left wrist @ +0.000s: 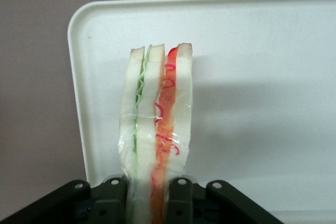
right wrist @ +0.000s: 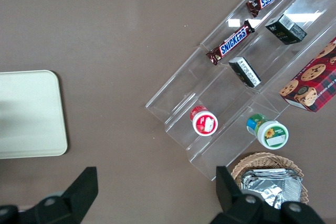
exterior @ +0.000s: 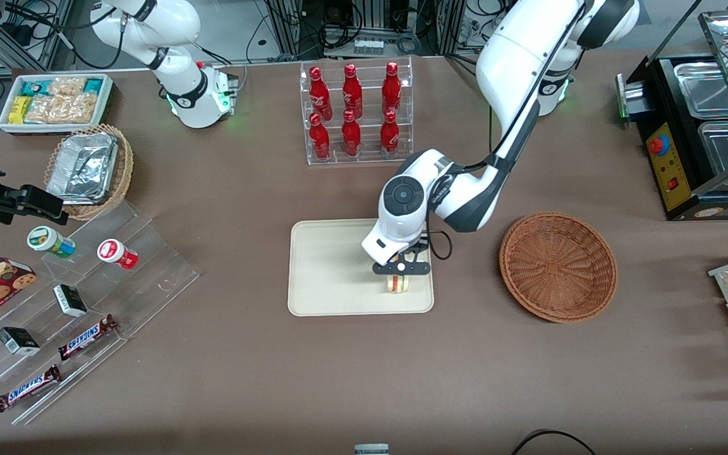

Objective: Place sandwich from basket to tray
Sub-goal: 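Carry the sandwich over the cream tray and lower it onto the tray, then open the left gripper to release the sandwich on the tray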

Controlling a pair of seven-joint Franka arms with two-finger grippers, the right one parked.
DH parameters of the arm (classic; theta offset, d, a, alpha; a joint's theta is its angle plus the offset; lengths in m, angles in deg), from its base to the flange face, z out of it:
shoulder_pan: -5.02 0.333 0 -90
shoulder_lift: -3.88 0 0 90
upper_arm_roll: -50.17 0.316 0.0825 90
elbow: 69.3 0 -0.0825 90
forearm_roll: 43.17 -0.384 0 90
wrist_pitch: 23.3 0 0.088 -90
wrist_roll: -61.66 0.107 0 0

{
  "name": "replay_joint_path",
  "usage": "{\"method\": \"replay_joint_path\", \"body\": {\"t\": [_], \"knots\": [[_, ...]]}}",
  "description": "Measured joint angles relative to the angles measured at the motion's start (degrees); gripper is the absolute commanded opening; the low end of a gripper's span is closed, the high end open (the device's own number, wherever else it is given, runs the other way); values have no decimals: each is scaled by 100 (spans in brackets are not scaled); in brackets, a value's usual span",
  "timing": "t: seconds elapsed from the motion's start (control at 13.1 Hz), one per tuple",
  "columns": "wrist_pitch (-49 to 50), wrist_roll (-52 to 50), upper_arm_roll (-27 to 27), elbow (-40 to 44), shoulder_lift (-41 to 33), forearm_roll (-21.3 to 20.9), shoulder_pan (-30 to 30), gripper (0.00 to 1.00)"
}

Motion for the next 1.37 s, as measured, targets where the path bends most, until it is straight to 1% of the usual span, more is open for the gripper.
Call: {"method": "replay_joint_path", "body": {"t": [0.46, 0.53, 0.61, 0.69, 0.76, 1.37], "knots": [[-188, 4, -44, 80, 291, 0, -1, 0], [-261, 4, -46, 82, 315, 0, -1, 9], [-299, 4, -52, 83, 334, 0, -6, 52], [-326, 4, -55, 86, 344, 0, -20, 92], [-334, 2, -57, 93, 345, 0, -33, 100], [-341, -9, -51, 133, 363, -6, -75, 100]]}}
